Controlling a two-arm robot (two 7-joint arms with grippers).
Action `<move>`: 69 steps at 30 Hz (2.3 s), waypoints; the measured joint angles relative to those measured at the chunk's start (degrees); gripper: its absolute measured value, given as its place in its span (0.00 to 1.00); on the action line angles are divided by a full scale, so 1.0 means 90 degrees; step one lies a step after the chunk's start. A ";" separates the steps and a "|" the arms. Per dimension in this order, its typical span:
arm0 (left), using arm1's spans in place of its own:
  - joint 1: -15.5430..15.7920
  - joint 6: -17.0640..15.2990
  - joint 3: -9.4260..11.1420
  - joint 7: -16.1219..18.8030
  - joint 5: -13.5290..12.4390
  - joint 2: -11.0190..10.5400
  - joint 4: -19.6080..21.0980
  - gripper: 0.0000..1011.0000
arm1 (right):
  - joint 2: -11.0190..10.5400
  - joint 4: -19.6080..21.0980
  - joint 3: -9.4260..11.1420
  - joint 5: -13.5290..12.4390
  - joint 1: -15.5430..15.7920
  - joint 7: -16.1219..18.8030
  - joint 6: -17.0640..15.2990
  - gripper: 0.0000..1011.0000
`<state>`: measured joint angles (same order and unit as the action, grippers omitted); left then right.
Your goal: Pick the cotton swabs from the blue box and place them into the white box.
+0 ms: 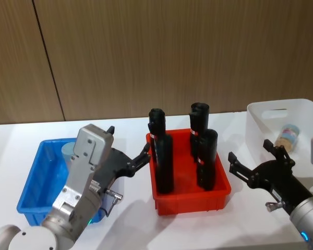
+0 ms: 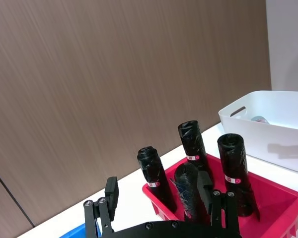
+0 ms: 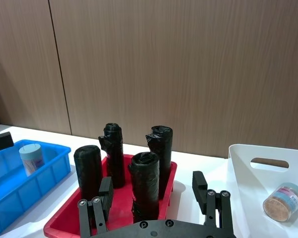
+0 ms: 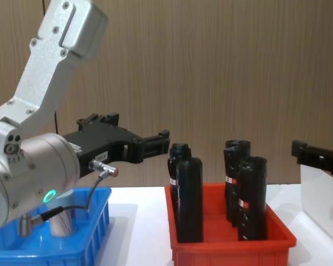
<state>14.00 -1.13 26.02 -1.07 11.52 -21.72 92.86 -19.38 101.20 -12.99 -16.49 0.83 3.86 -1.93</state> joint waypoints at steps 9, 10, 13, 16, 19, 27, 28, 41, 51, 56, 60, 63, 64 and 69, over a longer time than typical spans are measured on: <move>-0.0047 0.0040 0.0004 0.0050 -0.0004 -0.0020 0.0039 0.99 | 0.0006 0.0004 0.0004 0.0000 0.0002 -0.0001 0.0000 0.99; -0.0047 0.0040 0.0004 0.0050 -0.0004 -0.0020 0.0038 0.99 | 0.0006 0.0004 0.0005 0.0000 0.0002 -0.0001 0.0000 0.99; -0.0047 0.0040 0.0003 0.0050 -0.0004 -0.0020 0.0039 0.99 | 0.0005 0.0004 0.0006 0.0000 0.0001 -0.0003 0.0000 0.99; -0.0047 0.0040 0.0001 0.0050 -0.0004 -0.0020 0.0039 0.99 | 0.0006 0.0004 0.0006 0.0000 0.0001 -0.0003 0.0000 0.99; -0.0046 0.0040 0.0000 0.0050 -0.0004 -0.0020 0.0039 0.99 | 0.0006 0.0004 0.0006 0.0001 0.0001 -0.0004 -0.0001 0.99; -0.0046 0.0038 0.0000 0.0050 -0.0004 -0.0020 0.0036 0.99 | 0.0009 -0.0055 0.0020 0.0014 -0.0030 0.0024 -0.0006 0.99; -0.0046 0.0038 0.0000 0.0050 -0.0004 -0.0020 0.0036 0.99 | 0.0010 -0.0074 0.0023 0.0016 -0.0040 0.0031 -0.0008 0.99; -0.0046 0.0037 0.0000 0.0048 -0.0004 -0.0020 0.0035 0.99 | 0.0058 -0.0669 0.0078 0.0038 -0.0411 0.0527 -0.0189 0.99; -0.0046 0.0038 0.0000 0.0048 -0.0004 -0.0020 0.0035 0.99 | 0.0186 -0.1599 0.0104 0.0058 -0.1038 0.1265 -0.0293 0.99; -0.0046 0.0038 0.0000 0.0048 -0.0004 -0.0020 0.0035 0.99 | 0.0283 -0.2206 0.0109 0.0067 -0.1450 0.1648 -0.0271 0.99; -0.0046 0.0038 0.0000 0.0049 -0.0004 -0.0020 0.0035 0.99 | 0.0349 -0.2583 0.0107 0.0084 -0.1707 0.1904 -0.0219 0.99; -0.0046 0.0038 0.0000 0.0049 -0.0004 -0.0020 0.0034 0.99 | 0.0396 -0.2828 0.0099 0.0095 -0.1876 0.2041 -0.0177 0.99; -0.0046 0.0038 0.0000 0.0049 -0.0004 -0.0020 0.0035 0.99 | 0.0430 -0.2972 0.0093 0.0100 -0.1986 0.2119 -0.0150 0.99; -0.0046 0.0038 0.0000 0.0049 -0.0003 -0.0020 0.0035 0.99 | 0.0531 -0.3433 0.0065 0.0108 -0.2301 0.2336 -0.0049 0.99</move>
<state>13.59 -0.79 26.02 -0.63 11.49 -21.89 93.17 -14.61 70.31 -12.40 -15.51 -19.88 24.88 -2.37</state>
